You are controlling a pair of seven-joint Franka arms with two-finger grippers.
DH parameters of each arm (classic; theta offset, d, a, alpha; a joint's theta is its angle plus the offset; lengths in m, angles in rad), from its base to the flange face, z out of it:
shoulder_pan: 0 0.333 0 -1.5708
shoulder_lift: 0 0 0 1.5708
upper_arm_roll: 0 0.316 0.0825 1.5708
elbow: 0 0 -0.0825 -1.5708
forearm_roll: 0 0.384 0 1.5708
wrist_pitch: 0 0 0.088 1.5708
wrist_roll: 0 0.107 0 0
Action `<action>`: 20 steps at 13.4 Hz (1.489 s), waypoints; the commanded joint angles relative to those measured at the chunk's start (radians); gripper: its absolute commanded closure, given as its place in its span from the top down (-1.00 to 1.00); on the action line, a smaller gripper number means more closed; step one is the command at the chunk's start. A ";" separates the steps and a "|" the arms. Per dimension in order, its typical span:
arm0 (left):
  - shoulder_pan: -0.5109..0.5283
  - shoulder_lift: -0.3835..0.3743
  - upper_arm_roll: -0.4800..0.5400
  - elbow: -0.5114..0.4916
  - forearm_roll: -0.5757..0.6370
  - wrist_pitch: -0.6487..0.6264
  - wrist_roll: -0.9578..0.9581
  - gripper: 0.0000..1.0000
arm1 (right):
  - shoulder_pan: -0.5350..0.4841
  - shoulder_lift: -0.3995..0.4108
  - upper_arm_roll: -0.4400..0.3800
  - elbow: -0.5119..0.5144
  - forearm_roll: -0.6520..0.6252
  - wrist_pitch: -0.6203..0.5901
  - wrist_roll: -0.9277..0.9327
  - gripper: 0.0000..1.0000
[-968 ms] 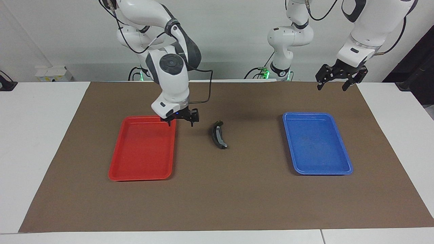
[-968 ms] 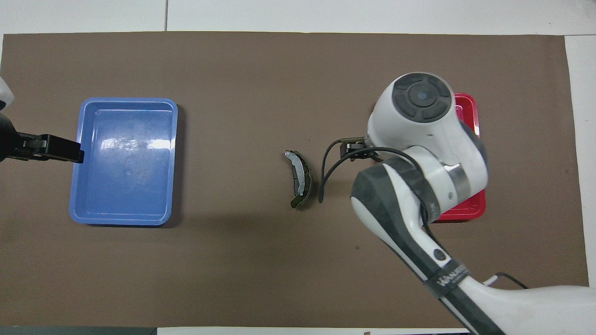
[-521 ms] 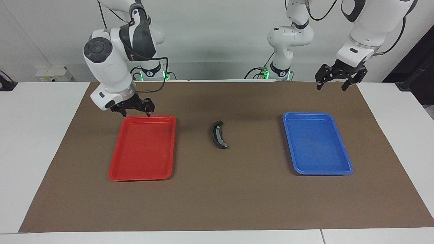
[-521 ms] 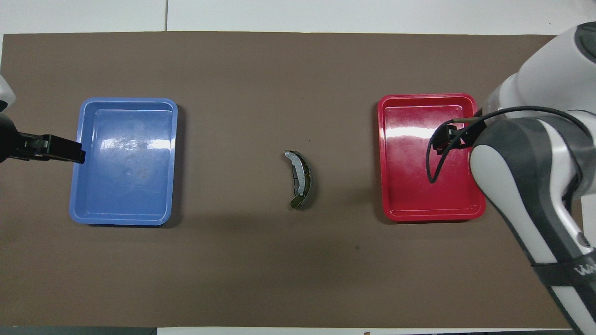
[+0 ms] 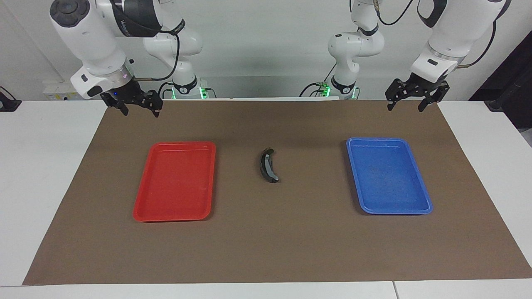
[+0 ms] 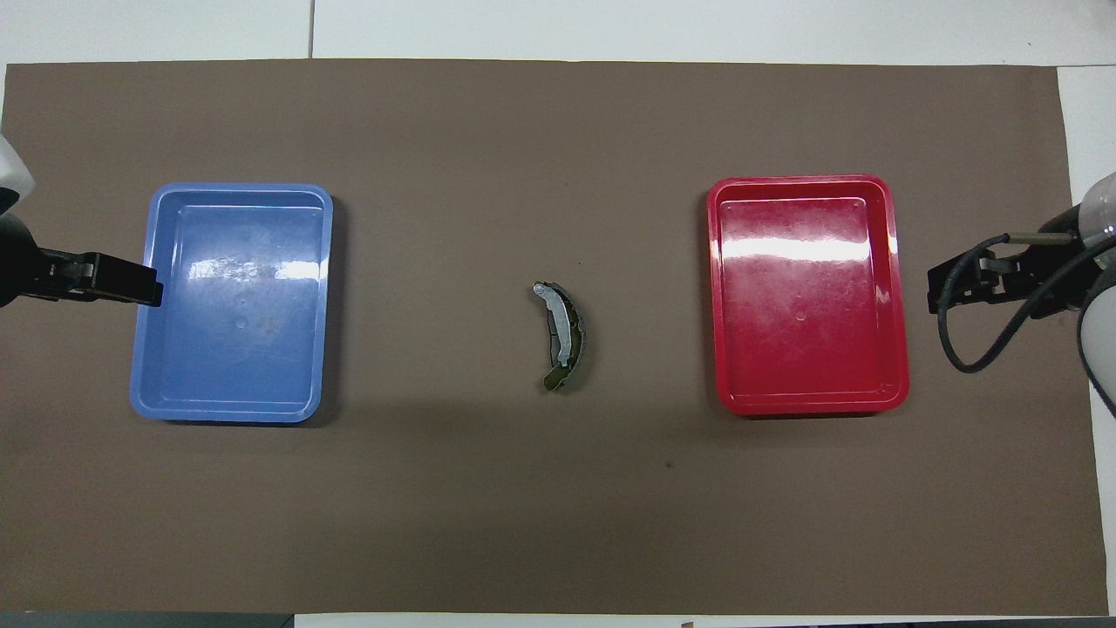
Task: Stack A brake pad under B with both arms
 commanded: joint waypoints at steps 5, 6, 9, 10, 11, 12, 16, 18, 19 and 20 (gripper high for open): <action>-0.005 0.005 0.003 0.013 -0.013 -0.017 0.005 1.00 | -0.045 0.063 -0.030 0.100 0.000 -0.052 -0.047 1.00; -0.005 0.005 0.003 0.013 -0.013 -0.017 0.005 1.00 | -0.046 0.063 -0.035 0.102 0.002 -0.052 -0.062 1.00; -0.005 0.005 0.003 0.013 -0.013 -0.017 0.005 1.00 | -0.045 0.059 -0.077 0.102 0.003 -0.058 -0.133 1.00; -0.005 0.005 0.003 0.013 -0.013 -0.017 0.004 1.00 | -0.045 0.059 -0.084 0.102 0.003 -0.052 -0.136 1.00; -0.005 0.005 0.003 0.013 -0.013 -0.017 0.004 1.00 | -0.045 0.057 -0.087 0.102 0.003 -0.049 -0.136 1.00; -0.005 0.005 0.003 0.013 -0.013 -0.017 0.005 1.00 | -0.045 0.056 -0.087 0.102 0.002 -0.041 -0.138 1.00; -0.005 0.005 0.003 0.013 -0.013 -0.017 0.005 1.00 | -0.045 0.051 -0.087 0.099 0.003 -0.049 -0.138 1.00; -0.005 0.005 0.003 0.013 -0.013 -0.017 0.005 1.00 | -0.045 0.050 -0.087 0.102 0.010 -0.061 -0.136 1.00; -0.005 0.005 0.003 0.013 -0.013 -0.017 0.004 1.00 | -0.043 0.051 -0.085 0.102 0.011 -0.057 -0.135 1.00; -0.005 0.005 0.003 0.013 -0.013 -0.017 0.005 1.00 | -0.043 0.050 -0.085 0.102 0.011 -0.052 -0.135 1.00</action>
